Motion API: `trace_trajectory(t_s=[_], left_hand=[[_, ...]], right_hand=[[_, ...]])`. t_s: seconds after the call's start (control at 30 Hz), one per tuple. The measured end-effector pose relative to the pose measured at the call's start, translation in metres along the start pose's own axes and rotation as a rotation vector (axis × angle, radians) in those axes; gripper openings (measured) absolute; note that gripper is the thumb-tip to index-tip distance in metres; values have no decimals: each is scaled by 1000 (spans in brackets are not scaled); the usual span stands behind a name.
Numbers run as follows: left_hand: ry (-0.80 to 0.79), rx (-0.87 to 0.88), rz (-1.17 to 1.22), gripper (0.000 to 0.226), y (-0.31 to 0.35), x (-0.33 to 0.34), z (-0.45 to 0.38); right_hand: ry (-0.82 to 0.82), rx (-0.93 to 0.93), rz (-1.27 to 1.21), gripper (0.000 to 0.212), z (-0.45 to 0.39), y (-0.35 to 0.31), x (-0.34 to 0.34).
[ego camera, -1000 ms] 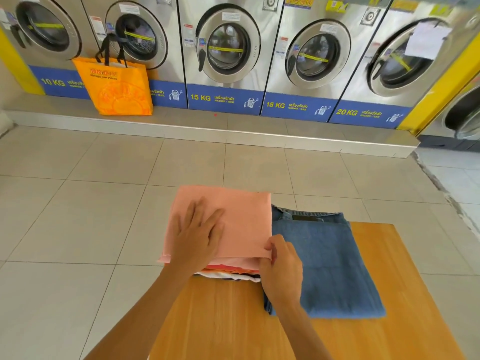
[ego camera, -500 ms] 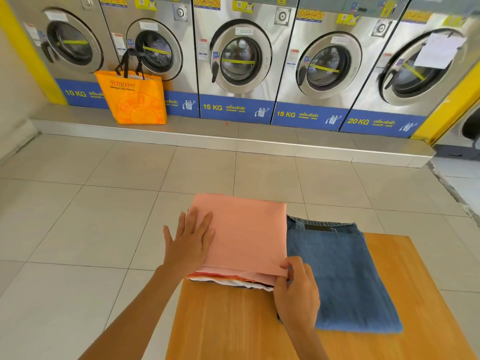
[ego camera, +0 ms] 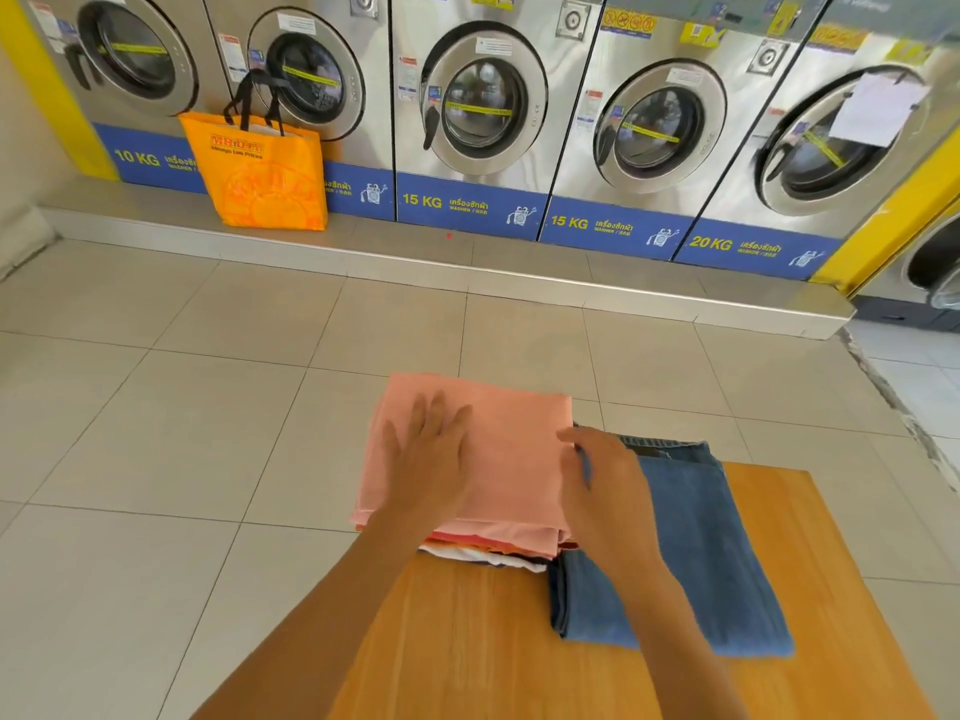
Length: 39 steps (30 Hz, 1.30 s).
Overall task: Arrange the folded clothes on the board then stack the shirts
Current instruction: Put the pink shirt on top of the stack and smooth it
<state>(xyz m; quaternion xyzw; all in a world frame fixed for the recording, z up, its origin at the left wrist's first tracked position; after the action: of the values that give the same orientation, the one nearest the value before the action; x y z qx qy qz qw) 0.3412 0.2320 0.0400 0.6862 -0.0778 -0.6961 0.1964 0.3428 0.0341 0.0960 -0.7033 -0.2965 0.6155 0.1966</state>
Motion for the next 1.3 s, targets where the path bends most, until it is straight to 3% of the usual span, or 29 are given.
trace_trajectory(t_s=[0.1, 0.17, 0.33, 0.53, 0.7, 0.77, 0.83, 0.9, 0.97, 1.03, 1.2, 1.3], left_hand=[[-20, 32, 6, 56, 21, 21, -4], [-4, 34, -80, 63, 9, 32, -5], [40, -74, -9, 54, -41, 32, -28], [42, -176, 136, 57, -60, 39, -36], [48, -253, 69, 60, -55, 35, -38], [87, -227, -1, 60, -47, 26, -42], [133, -107, -54, 58, -39, 22, -48], [107, 48, -77, 57, -39, 25, -52], [113, 157, -63, 57, -45, 29, -53], [90, 132, 27, 55, -58, 30, -59], [-159, -171, 186, 58, -99, 27, -87], [-110, -92, 247, 42, -97, 6, -95]], right_hand=[[-106, -172, 263, 50, -29, -28, 56], [-268, -109, 416, 55, -34, -9, 90], [-293, 107, 255, 72, -43, 35, 106], [-223, 385, -98, 59, -37, 57, 97], [-257, 462, 29, 54, -53, 60, 92], [-180, 420, 195, 57, -58, 42, 87], [-125, 194, 280, 60, -52, 13, 96], [-185, 21, 331, 54, -36, -1, 111], [-211, -2, 350, 58, -34, 10, 117], [-223, 47, 295, 61, -41, 23, 115], [-182, 79, 271, 68, -44, 25, 118], [-159, 73, 297, 68, -43, 25, 118]])
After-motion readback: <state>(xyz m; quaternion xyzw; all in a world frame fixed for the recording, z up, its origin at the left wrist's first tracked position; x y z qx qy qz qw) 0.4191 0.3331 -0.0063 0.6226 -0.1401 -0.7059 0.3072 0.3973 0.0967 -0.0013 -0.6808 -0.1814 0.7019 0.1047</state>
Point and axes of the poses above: each hand's wrist, its own z-axis away from the middle knuckle, its own x-axis out of the palm, y = z × x, the point moved 5 cm from there along -z, towards the middle knuckle, and after that the axes turned 2 degrees about y, right-handed, at the moved point
